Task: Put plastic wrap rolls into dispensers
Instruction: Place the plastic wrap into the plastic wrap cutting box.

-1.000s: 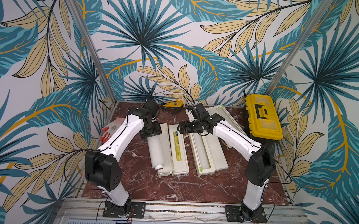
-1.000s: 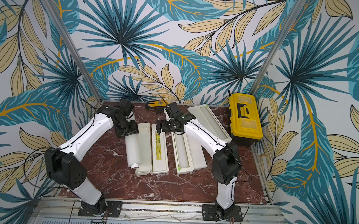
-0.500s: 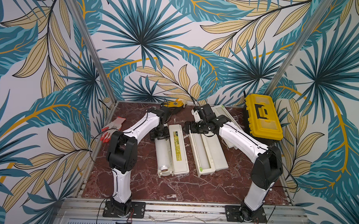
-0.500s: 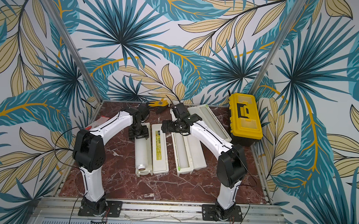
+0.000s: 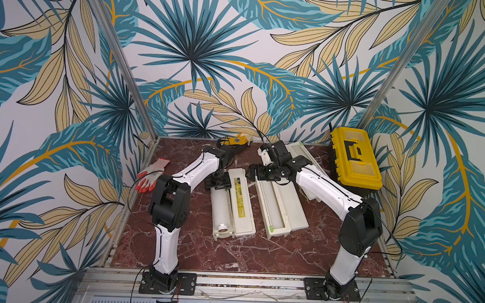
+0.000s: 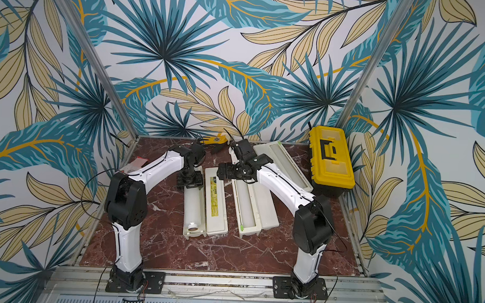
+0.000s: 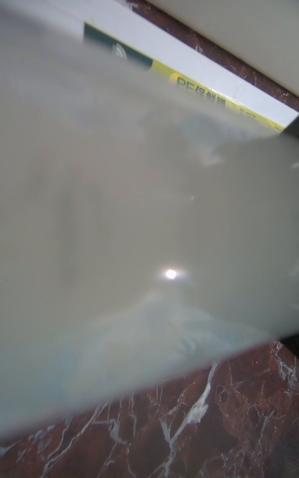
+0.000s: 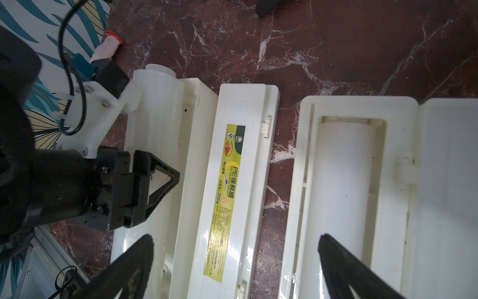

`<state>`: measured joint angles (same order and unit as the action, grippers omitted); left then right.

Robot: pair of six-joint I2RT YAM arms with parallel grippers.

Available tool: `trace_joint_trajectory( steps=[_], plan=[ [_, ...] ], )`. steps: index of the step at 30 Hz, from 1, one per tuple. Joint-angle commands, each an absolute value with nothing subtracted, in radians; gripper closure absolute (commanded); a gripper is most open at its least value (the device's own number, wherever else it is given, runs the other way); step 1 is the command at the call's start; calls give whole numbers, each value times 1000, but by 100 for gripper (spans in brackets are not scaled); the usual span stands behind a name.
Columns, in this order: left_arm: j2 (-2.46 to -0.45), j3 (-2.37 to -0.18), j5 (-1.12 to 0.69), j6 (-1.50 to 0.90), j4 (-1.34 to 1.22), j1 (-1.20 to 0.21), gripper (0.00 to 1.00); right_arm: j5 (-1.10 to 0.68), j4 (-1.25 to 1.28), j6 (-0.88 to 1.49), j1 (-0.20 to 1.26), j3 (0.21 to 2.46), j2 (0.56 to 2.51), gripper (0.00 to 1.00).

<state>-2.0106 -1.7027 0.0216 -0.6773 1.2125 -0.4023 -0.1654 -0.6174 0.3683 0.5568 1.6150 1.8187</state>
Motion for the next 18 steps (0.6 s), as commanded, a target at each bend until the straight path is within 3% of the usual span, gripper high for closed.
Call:
trace_joint_trajectory(
  steps=[1,10,18],
  plan=[
    [-2010,-1730,2,-665,1191,-409,78,-179,-605,362,555,1596,1818,1],
    [-2042,-1712,-29,-662,1159,-413,78,-170,-609,374,555,1585,1821,1],
    [-1949,-1732,-43,-676,1161,-416,77,-166,-604,386,556,1578,1821,1]
  ],
)
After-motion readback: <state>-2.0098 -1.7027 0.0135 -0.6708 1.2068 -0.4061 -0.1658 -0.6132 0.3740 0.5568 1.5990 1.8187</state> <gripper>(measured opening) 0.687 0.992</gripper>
